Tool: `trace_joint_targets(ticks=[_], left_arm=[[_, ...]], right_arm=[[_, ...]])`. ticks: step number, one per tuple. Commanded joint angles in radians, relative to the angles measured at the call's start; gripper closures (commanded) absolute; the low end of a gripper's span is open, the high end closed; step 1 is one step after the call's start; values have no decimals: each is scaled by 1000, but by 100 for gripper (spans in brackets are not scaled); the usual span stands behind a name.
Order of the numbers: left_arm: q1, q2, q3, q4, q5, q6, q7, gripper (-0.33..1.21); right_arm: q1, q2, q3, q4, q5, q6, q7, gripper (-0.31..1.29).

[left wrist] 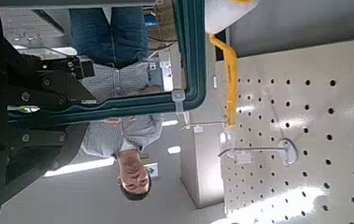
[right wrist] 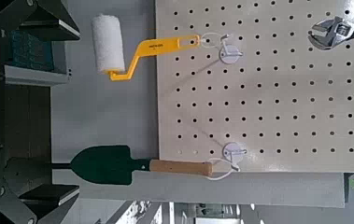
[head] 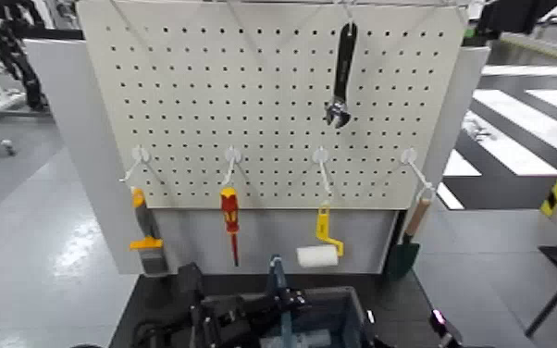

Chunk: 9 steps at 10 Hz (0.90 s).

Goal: Grasp the handle of the crate.

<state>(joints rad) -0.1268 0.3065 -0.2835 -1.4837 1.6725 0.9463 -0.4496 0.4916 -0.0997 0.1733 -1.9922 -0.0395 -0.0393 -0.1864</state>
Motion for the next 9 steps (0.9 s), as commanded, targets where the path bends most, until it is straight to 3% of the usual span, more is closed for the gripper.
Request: trace_joint_targets(ticks=[1, 9], left_arm=[[18, 8, -16, -44, 44, 16, 32, 119], [29, 8, -40, -95, 99, 28, 66, 119]], right_arm=[[-4, 2, 0, 7, 6, -10, -1, 15], [-16, 5, 6, 18, 12, -13, -1, 15]])
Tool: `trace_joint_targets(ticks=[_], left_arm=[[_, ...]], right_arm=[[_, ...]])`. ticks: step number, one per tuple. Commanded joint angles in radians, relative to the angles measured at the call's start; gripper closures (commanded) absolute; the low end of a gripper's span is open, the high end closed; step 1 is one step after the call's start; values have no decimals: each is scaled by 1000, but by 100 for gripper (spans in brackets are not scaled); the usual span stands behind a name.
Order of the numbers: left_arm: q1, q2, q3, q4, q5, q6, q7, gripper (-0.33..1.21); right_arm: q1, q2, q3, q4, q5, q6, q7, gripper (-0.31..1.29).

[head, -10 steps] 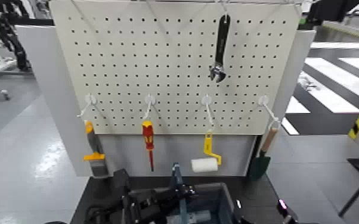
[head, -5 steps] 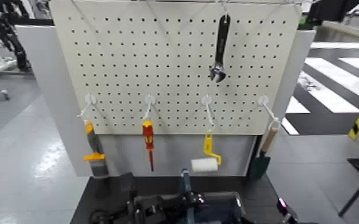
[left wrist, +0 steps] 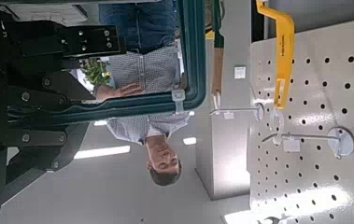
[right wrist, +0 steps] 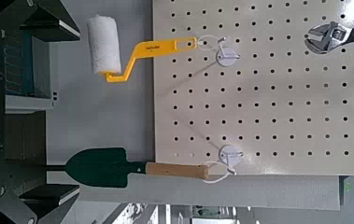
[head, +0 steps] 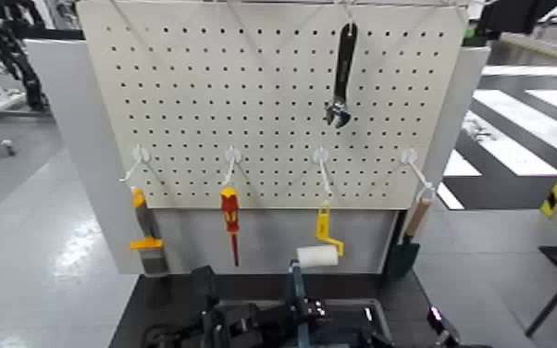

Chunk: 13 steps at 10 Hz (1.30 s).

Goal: Grasp the handle of the crate.

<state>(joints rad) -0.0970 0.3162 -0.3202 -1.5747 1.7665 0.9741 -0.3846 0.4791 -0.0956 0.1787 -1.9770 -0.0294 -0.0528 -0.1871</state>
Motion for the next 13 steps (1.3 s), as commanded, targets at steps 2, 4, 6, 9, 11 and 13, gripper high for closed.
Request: trace_joint_targets(ticks=[2, 4, 6, 9, 11, 13], left_arm=[[-1, -2, -5, -2, 10, 0, 1, 119], [-1, -2, -5, -2, 13, 0, 1, 119], [-3, -3, -5, 1, 15, -2, 1, 119], [-3, -3, -7, 4, 16, -3, 0, 119], [-3, -5, -7, 5, 19, -5, -2, 119], [-3, -5, -7, 5, 21, -5, -2, 119]], right_arm=[[-4, 1, 4, 3, 8, 1, -2, 15], [-5, -1, 4, 3, 9, 1, -3, 15], [-8, -3, 5, 6, 9, -2, -5, 15], [-11, -4, 5, 7, 9, -1, -6, 15], [-11, -6, 7, 7, 17, -4, -6, 15], [-13, -6, 7, 7, 22, -7, -6, 15]])
